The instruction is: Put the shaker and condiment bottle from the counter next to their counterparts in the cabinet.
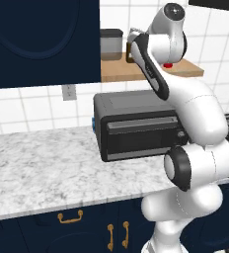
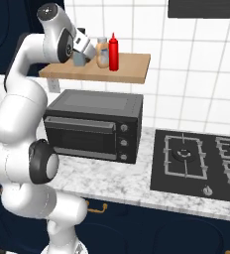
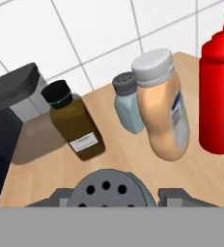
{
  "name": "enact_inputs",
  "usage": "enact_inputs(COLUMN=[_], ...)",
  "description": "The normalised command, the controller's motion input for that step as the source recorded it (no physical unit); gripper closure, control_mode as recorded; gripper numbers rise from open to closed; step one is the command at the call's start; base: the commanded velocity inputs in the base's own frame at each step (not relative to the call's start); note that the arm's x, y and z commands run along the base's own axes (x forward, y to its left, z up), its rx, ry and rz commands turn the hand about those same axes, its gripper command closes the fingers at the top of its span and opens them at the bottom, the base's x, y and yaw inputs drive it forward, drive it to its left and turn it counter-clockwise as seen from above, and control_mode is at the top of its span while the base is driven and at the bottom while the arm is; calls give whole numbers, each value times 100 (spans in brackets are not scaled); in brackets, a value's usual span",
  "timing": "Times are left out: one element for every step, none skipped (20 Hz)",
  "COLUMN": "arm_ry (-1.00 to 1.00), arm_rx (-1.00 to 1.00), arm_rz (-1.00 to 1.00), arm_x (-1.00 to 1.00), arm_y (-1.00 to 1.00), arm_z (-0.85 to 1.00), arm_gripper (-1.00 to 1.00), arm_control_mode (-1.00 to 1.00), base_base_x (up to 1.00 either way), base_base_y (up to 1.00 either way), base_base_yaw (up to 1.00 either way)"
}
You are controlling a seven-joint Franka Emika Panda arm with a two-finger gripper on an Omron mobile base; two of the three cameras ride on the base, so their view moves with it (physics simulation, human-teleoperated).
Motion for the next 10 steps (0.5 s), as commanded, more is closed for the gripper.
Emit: enact_inputs(arm_ry=[0, 0, 0, 0, 0, 0, 0, 0, 0, 0], arm_rx=[-1, -2, -2, -2, -2, -1, -2, -4, -5, -3], arm_rz=[0, 0, 0, 0, 0, 0, 0, 0, 0, 0], arm_x=[39, 43, 43, 43, 39, 32, 32, 31, 31, 29], arm_y=[-1, 0, 0, 0, 0, -1, 0, 0, -1, -3], arm_z=[0, 0, 0, 0, 0, -16, -26, -35, -40, -39], arm_gripper=[100, 100, 100, 100, 100, 100, 100, 100, 100, 100], arm_control_mode=[-100, -100, -100, -100, -100, -100, -100, -100, -100, -100], base_base_x=[0, 0, 0, 0, 0, 0, 0, 0, 0, 0], base_base_y=[0, 0, 0, 0, 0, 0, 0, 0, 0, 0], base_base_yaw=[0, 0, 0, 0, 0, 0, 0, 0, 0, 0])
